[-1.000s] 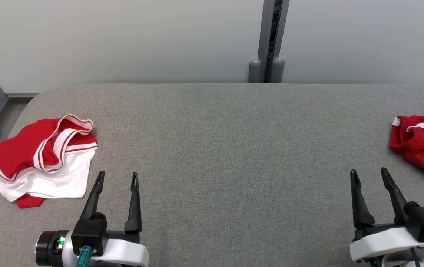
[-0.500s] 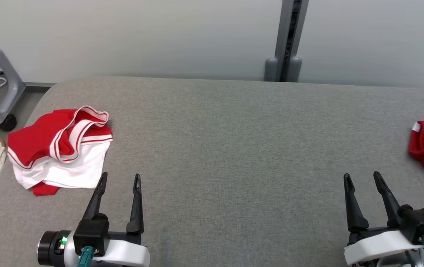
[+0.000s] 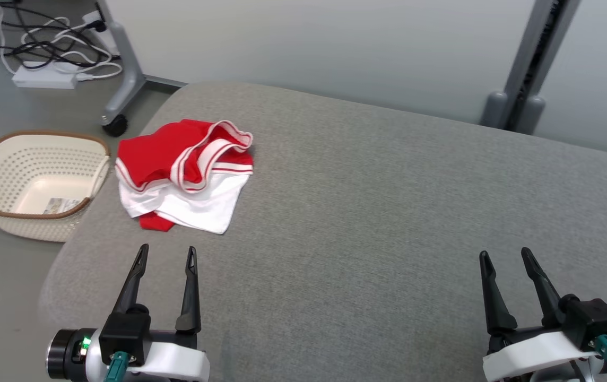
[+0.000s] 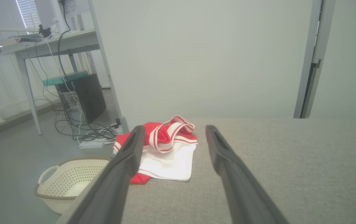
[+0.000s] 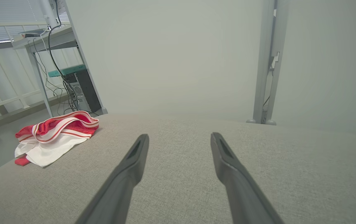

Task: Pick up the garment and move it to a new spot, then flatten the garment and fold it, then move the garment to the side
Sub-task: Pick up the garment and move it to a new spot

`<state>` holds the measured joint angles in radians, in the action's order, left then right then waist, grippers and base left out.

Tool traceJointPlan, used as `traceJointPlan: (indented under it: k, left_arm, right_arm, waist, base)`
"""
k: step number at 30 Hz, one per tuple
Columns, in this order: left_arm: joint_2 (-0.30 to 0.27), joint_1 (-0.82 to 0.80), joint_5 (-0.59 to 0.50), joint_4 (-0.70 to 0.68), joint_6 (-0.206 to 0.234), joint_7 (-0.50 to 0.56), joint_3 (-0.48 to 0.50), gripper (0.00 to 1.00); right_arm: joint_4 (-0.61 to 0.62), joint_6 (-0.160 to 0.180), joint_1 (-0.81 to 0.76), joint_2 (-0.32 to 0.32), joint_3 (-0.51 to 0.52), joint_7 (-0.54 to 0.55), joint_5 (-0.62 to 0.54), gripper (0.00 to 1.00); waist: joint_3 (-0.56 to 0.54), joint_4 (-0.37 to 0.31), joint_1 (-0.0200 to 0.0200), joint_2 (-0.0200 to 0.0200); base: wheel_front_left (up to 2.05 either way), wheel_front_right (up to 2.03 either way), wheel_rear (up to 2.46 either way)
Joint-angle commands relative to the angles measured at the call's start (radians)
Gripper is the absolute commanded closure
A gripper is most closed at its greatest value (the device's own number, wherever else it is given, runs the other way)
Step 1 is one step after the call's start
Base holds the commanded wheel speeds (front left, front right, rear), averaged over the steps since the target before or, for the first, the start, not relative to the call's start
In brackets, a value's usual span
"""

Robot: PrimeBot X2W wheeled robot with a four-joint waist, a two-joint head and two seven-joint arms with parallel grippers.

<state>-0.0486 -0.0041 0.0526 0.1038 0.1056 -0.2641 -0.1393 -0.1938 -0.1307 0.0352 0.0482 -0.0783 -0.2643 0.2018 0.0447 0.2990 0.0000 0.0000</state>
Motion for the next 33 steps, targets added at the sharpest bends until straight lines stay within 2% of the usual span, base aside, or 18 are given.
traceJointPlan:
  k: [1,7,12,25,33]
  left_arm:
    - [-0.004,0.011,-0.008,-0.005,-0.007,0.000,0.008,0.00]
    - [-0.004,0.041,-0.022,-0.006,-0.019,0.000,0.027,0.00]
    - [-0.004,0.060,-0.030,-0.005,-0.031,0.000,0.032,0.00]
    - [-0.004,0.076,-0.017,-0.024,-0.016,0.000,0.051,0.00]
    - [-0.004,0.072,0.002,-0.006,-0.030,0.000,0.058,0.00]
  right_arm:
    - [0.000,0.000,-0.004,0.005,-0.005,0.000,0.008,0.00]
    - [-0.008,0.000,-0.020,0.005,-0.026,0.000,0.031,0.00]
    - [-0.016,0.000,-0.035,0.005,-0.035,0.000,0.047,0.00]
    - [-0.044,0.000,-0.002,0.005,-0.079,0.000,0.062,0.00]
    - [-0.043,0.000,-0.015,0.005,-0.071,0.000,0.058,0.00]
  waist:
    - [-0.016,0.065,0.0000,0.0000]
    - [-0.055,0.144,0.0000,0.0000]
    - [-0.085,0.185,0.0000,0.0000]
    - [-0.080,0.192,0.0000,0.0000]
    - [-0.080,0.190,0.0000,0.0000]
  base:
    - [0.00,0.00,0.00]
    - [0.00,0.00,0.00]
    - [0.00,0.00,0.00]
    - [0.00,0.00,0.00]
    - [0.00,0.00,0.00]
